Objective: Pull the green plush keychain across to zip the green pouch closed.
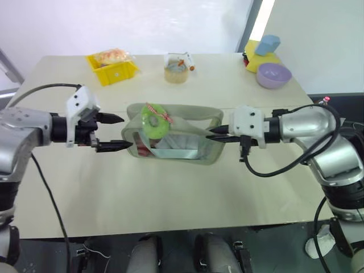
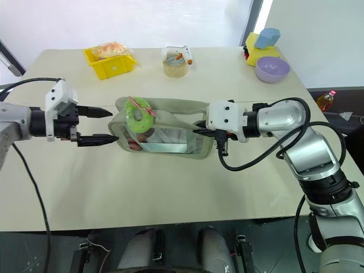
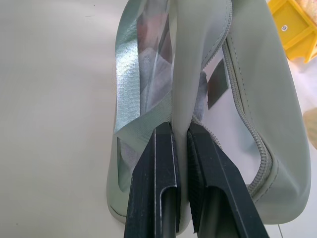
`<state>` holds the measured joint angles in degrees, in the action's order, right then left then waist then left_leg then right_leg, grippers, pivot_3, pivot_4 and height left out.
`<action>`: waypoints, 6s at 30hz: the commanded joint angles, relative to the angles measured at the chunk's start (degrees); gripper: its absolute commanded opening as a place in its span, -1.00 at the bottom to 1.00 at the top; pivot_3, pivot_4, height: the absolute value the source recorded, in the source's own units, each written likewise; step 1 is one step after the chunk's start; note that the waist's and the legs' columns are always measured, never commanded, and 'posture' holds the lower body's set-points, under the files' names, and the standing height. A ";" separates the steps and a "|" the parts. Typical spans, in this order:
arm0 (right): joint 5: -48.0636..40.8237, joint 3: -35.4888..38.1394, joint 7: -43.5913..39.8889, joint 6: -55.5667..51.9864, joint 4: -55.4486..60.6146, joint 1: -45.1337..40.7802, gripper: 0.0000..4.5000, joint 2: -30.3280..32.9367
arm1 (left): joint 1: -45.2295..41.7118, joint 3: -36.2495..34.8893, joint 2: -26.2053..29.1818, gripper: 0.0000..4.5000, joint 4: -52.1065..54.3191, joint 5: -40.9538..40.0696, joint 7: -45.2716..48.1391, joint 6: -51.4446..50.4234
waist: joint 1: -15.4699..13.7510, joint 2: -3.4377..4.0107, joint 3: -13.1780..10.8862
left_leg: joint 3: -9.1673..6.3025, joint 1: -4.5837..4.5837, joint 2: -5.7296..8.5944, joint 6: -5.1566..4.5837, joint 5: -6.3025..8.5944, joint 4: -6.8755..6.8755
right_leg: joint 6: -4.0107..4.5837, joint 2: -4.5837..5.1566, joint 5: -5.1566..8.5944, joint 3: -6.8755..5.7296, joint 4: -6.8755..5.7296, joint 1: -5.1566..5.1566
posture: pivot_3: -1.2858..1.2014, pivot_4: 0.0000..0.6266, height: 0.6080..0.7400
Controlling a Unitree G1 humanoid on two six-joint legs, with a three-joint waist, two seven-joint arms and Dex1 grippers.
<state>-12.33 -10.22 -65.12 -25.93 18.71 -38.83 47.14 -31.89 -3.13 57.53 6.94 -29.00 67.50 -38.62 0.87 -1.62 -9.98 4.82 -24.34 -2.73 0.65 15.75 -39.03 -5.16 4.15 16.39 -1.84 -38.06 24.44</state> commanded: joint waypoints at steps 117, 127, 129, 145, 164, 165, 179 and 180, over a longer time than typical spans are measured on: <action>-28.53 4.73 28.22 -51.30 5.72 -14.39 -0.99 -19.86 | -2.36 -2.17 0.44 -1.00 2.97 -0.86 -1.21 -2.73 | -0.35 0.05 -0.03 | -0.10 -0.20 0.04 -0.07 0.04 0.04 | -0.01 0.09 0.00 -0.01 -0.04 0.05 | 0.03 -0.52 0.98; -32.29 6.84 18.24 -51.22 0.08 -24.25 -0.99 -5.71 | -2.78 -1.61 0.09 -1.00 0.79 0.30 -1.76 -0.26 | -0.11 0.06 -0.04 | -0.07 -0.14 -0.01 -0.45 0.26 0.05 | 0.01 -0.02 0.00 0.05 0.00 0.08 | 0.03 -0.52 0.98; -25.65 2.43 16.34 -43.96 -2.50 -24.50 -0.99 -0.69 | -2.61 -1.82 0.22 -1.00 0.57 0.43 -1.95 0.19 | -0.36 0.06 -0.04 | -0.05 -0.16 0.01 -0.45 0.26 0.03 | 0.00 0.02 0.00 0.05 0.05 0.09 | 0.03 -0.52 0.98; -27.48 6.04 21.34 -46.76 -7.60 -22.66 -0.99 -10.27 | -3.11 -1.62 0.29 -1.00 -0.50 0.71 -3.54 2.09 | -0.27 0.06 -0.05 | -0.03 -0.20 -0.05 -0.36 0.21 0.01 | 0.01 -0.02 0.00 0.06 -0.05 0.14 | 0.03 -0.52 0.98; -29.03 6.57 34.37 -49.90 -1.84 -15.21 0.31 -28.08 | 0.20 -3.57 0.44 -1.00 2.97 -0.02 -4.26 0.23 | -0.08 0.03 -0.02 | -0.07 -0.18 0.01 -0.08 0.04 0.05 | 0.00 -0.01 0.00 0.04 -0.06 0.10 | 0.03 -0.52 0.98; -28.72 6.11 34.53 -49.26 -2.10 -15.32 0.31 -28.55 | 0.21 -3.59 0.35 -1.00 3.04 -0.04 -4.32 0.17 | -0.06 0.03 -0.02 | -0.08 -0.18 0.00 -0.08 0.05 0.05 | 0.00 -0.02 0.00 0.04 -0.06 0.10 | 0.03 -0.52 0.98; -23.91 -5.08 34.05 -42.11 -0.98 -15.52 0.31 -33.56 | -0.49 -3.33 0.23 -1.00 3.10 0.08 -4.29 -0.17 | -0.08 0.03 -0.02 | -0.08 -0.19 0.00 -0.07 0.04 0.05 | 0.00 -0.01 0.00 0.04 -0.07 0.10 | 0.03 -0.52 0.98; -23.45 -5.70 34.38 -42.29 -1.02 -15.38 0.31 -33.46 | -0.38 -3.41 0.26 -1.00 3.22 0.03 -4.33 -0.25 | -0.06 0.03 -0.02 | -0.08 -0.19 -0.01 -0.07 0.04 0.05 | 0.00 -0.02 0.00 0.03 -0.07 0.10 | 0.03 -0.52 0.98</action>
<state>-36.23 -15.53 -30.73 -69.16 15.67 -54.11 13.97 -31.68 -4.85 57.22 8.15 -28.19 63.37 -38.84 0.81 -1.60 -10.00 4.74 -24.53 -2.74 0.58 15.79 -38.98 -5.16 4.12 16.39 -1.81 -38.12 24.54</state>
